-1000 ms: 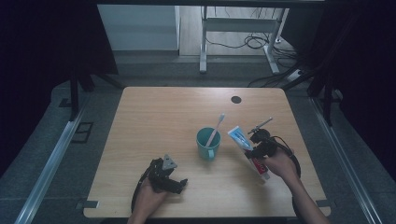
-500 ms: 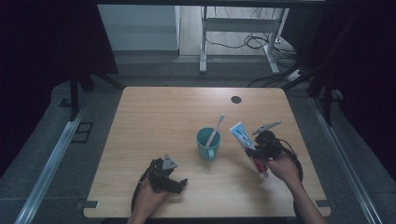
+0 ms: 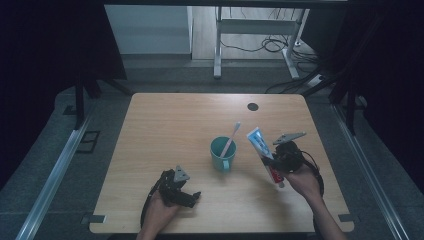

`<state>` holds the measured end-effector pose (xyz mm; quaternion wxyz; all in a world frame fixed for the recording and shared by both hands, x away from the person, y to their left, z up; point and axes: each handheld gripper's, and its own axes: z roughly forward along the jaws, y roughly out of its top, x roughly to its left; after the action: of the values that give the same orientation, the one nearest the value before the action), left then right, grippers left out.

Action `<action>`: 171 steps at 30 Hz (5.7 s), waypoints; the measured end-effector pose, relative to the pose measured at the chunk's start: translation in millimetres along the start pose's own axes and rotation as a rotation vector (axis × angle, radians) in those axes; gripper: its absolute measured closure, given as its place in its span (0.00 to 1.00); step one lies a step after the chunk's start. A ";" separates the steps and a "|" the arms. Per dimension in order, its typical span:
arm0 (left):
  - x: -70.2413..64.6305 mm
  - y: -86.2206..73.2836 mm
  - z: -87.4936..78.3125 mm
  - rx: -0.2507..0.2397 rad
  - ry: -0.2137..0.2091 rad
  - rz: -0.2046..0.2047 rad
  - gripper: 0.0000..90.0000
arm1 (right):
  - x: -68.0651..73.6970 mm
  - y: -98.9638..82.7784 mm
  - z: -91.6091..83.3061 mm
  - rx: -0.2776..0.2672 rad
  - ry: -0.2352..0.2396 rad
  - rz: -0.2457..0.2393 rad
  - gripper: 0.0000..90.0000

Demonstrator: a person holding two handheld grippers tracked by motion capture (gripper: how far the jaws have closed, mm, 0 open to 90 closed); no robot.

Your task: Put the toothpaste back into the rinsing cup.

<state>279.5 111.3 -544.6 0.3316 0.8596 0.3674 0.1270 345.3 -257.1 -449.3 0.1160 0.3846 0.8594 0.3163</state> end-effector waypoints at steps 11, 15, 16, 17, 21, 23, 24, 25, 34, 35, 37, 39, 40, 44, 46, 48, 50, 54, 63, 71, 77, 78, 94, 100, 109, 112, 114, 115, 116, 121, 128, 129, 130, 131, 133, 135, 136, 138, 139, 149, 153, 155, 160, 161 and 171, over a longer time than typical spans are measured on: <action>0.0 0.0 0.2 -0.003 0.001 -0.001 0.01 | 5.2 4.0 -6.1 -0.073 0.001 -0.023 0.79; 0.0 0.0 0.2 -0.003 0.001 -0.001 0.01 | 8.2 6.7 -7.9 -0.095 0.005 -0.032 0.79; 0.0 0.0 0.2 -0.003 0.001 -0.001 0.01 | 9.0 7.6 -8.2 -0.101 0.005 -0.032 0.79; 0.0 0.0 0.2 -0.003 0.001 0.000 0.01 | 9.9 8.5 -8.6 -0.106 0.005 -0.034 0.79; 0.2 0.1 0.2 -0.003 0.001 0.002 0.01 | 12.9 11.7 -10.1 -0.127 0.009 -0.042 0.79; 0.2 0.1 0.2 -0.003 0.001 0.003 0.01 | 13.5 13.1 -10.1 -0.133 0.020 -0.039 0.79; 0.2 0.1 0.2 -0.003 0.001 0.003 0.01 | 13.8 13.5 -10.0 -0.137 0.026 -0.038 0.79; 0.2 0.1 0.2 -0.003 0.001 0.003 0.01 | 14.2 13.9 -10.0 -0.141 0.028 -0.037 0.79; 0.3 0.1 0.1 -0.002 0.001 0.003 0.01 | 18.3 21.6 -13.9 -0.186 0.050 -0.038 0.79; 0.2 0.1 0.1 -0.002 0.001 0.003 0.01 | 18.9 22.7 -14.6 -0.191 0.050 -0.040 0.79; 0.3 0.1 0.1 -0.002 0.001 0.003 0.01 | 19.8 24.8 -15.8 -0.200 0.056 -0.040 0.79; 0.3 0.0 0.2 -0.003 0.001 0.003 0.01 | 20.6 26.7 -16.6 -0.208 0.060 -0.041 0.79; 0.3 0.0 0.2 -0.003 0.001 0.003 0.01 | 20.9 27.7 -17.0 -0.210 0.062 -0.041 0.79; 0.3 0.1 0.1 0.000 0.001 0.003 0.01 | 22.3 31.6 -17.7 -0.221 0.067 -0.039 0.79; 0.3 0.1 0.1 0.000 0.001 0.003 0.01 | 22.9 33.5 -18.1 -0.226 0.076 -0.033 0.79; 0.3 0.1 0.0 0.000 0.001 0.003 0.01 | 23.7 35.3 -18.6 -0.231 0.085 -0.032 0.79; 0.3 0.1 0.0 0.000 0.001 0.003 0.01 | 24.9 37.2 -19.0 -0.235 0.087 -0.033 0.79; 0.3 0.2 0.0 0.000 0.001 0.004 0.01 | 26.7 41.1 -20.0 -0.245 0.093 -0.033 0.79; 0.3 0.1 0.0 0.000 0.001 0.003 0.01 | 31.1 52.8 -21.6 -0.268 0.110 -0.039 0.79; 0.3 0.1 0.0 0.000 0.001 0.003 0.01 | 33.5 62.1 -20.3 -0.284 0.115 -0.042 0.79; 0.3 0.1 0.1 -0.001 0.001 0.003 0.01 | 34.9 69.8 -18.0 -0.291 0.112 -0.046 0.79; 0.3 0.1 0.1 0.000 0.001 0.003 0.01 | 35.3 71.3 -17.5 -0.294 0.113 -0.045 0.79; 0.3 0.1 0.1 -0.001 0.001 0.003 0.01 | 41.6 93.2 -9.0 -0.325 0.106 -0.054 0.79; 0.3 0.1 0.1 -0.001 0.001 0.003 0.01 | 42.8 99.5 -5.3 -0.336 0.107 -0.050 0.79; 0.4 0.1 0.1 -0.001 -0.001 0.003 0.01 | 44.7 110.4 -0.3 -0.356 0.120 -0.030 0.79; 0.3 0.1 0.1 -0.001 0.000 0.002 0.01 | 46.3 114.7 1.9 -0.365 0.122 -0.030 0.79; 0.7 0.2 -0.2 0.003 0.000 0.008 0.01 | 47.5 117.0 3.2 -0.370 0.125 -0.030 0.79; 0.6 0.2 -0.2 0.003 0.000 0.007 0.01 | 48.4 118.1 3.9 -0.371 0.125 -0.028 0.79; 0.6 0.2 -0.2 0.003 0.000 0.008 0.01 | 49.2 119.3 4.7 -0.373 0.124 -0.028 0.79; 0.6 0.2 -0.2 0.003 0.000 0.007 0.01 | 53.3 124.0 8.5 -0.377 0.123 -0.035 0.79; 0.6 0.2 -0.2 0.003 0.000 0.008 0.01 | 59.6 128.1 14.8 -0.379 0.119 -0.045 0.79; 0.6 0.1 -0.2 0.003 0.000 0.007 0.01 | 60.3 128.5 15.9 -0.381 0.117 -0.050 0.79; 0.6 0.2 -0.2 0.003 0.000 0.008 0.01 | 61.0 128.8 17.0 -0.382 0.117 -0.051 0.79; 0.6 0.1 -0.2 0.003 0.000 0.008 0.01 | 61.8 129.0 18.1 -0.380 0.118 -0.050 0.79; 0.6 0.1 -0.1 0.003 0.000 0.008 0.01 | 62.9 129.1 20.8 -0.382 0.120 -0.050 0.79; 0.6 0.1 -0.1 0.003 0.000 0.007 0.01 | 64.0 129.0 23.8 -0.383 0.121 -0.052 0.79; 0.6 0.1 -0.1 0.003 0.000 0.007 0.01 | 64.6 128.8 25.3 -0.382 0.122 -0.051 0.79; 0.6 0.1 -0.1 0.003 0.000 0.007 0.01 | 65.4 128.2 28.4 -0.383 0.122 -0.053 0.79; 0.6 0.1 -0.1 0.003 0.000 0.007 0.01 | 65.9 127.8 29.9 -0.383 0.121 -0.053 0.79; 0.7 0.1 -0.2 0.004 0.001 0.008 0.01 | 66.7 121.3 43.4 -0.382 0.119 -0.051 0.79; 0.6 0.1 -0.2 0.004 0.001 0.008 0.01 | 66.0 117.0 47.9 -0.380 0.124 -0.046 0.79; 0.7 0.1 -0.2 0.004 0.000 0.008 0.01 | 65.6 114.6 50.6 -0.379 0.125 -0.043 0.79; 0.7 0.2 -0.4 0.006 0.000 0.009 0.01 | 64.4 108.9 57.2 -0.373 0.131 -0.033 0.79; 0.8 0.2 -0.3 0.006 0.000 0.010 0.01 | 64.3 107.8 58.4 -0.371 0.131 -0.032 0.79; 0.4 0.1 -0.3 0.005 -0.001 0.006 0.01 | 64.6 98.4 70.3 -0.364 0.140 -0.025 0.79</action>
<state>279.7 111.8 -544.3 0.3291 0.8616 0.3652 0.1266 390.5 -128.2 -438.6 0.1277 0.3238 0.7986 0.4910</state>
